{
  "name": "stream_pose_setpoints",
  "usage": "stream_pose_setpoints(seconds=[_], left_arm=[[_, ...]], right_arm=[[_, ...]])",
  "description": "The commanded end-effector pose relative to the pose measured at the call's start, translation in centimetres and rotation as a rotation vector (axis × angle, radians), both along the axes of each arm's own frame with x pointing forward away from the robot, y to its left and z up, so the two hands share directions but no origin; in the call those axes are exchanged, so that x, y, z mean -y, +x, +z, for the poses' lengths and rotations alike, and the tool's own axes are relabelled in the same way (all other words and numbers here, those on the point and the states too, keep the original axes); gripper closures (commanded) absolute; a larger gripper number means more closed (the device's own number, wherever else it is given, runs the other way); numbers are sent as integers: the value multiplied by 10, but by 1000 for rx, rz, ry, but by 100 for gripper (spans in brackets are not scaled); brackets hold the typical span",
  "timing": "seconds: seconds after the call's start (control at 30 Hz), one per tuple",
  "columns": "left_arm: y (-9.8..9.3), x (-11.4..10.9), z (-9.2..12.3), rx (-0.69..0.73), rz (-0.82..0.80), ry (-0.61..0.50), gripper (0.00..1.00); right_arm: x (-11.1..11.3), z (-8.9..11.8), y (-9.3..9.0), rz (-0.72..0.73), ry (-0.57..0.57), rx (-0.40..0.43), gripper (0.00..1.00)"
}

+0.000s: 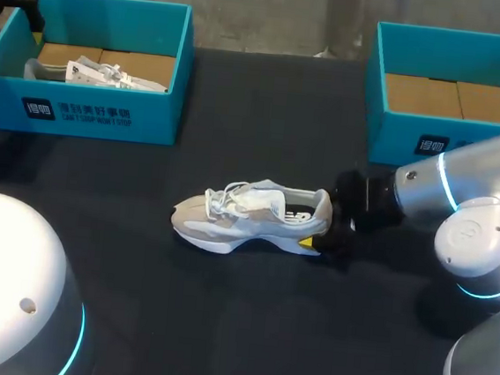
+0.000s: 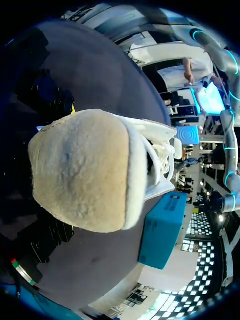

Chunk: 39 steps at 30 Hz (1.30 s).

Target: Take the shoe out of the shoebox, open the shoe tongue, remove and reinsert the insole, then place the shoe into the shoebox

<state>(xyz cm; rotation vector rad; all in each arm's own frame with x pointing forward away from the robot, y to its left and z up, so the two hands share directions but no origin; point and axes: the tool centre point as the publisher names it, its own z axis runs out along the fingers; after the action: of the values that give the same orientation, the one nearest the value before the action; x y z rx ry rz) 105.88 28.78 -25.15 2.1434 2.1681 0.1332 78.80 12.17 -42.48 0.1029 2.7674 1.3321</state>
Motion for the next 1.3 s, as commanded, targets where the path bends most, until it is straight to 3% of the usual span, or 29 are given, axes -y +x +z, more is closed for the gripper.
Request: stream_pose_setpoints(seconds=[0.03,0.33,0.4,0.47,0.57,0.7,1.3], left_arm=[[0,0,0,1,0,0,0],[0,0,0,1,0,0,0],[-3,6,2,7,166,-23,0],[-7,16,5,21,342,42,0],[-15,23,6,36,568,-10,0],[-21,40,5,51,710,-51,0],[-21,40,5,51,710,-51,0]], right_arm=[[-1,-1,0,-2,-3,1,100],[-1,-1,0,-2,-3,1,100],[-1,-1,0,-2,-3,1,100],[-1,-1,0,-2,-3,1,100],[-1,-1,0,-2,-3,1,100],[-1,-1,0,-2,-3,1,100],[-1,-1,0,-2,-3,1,100]])
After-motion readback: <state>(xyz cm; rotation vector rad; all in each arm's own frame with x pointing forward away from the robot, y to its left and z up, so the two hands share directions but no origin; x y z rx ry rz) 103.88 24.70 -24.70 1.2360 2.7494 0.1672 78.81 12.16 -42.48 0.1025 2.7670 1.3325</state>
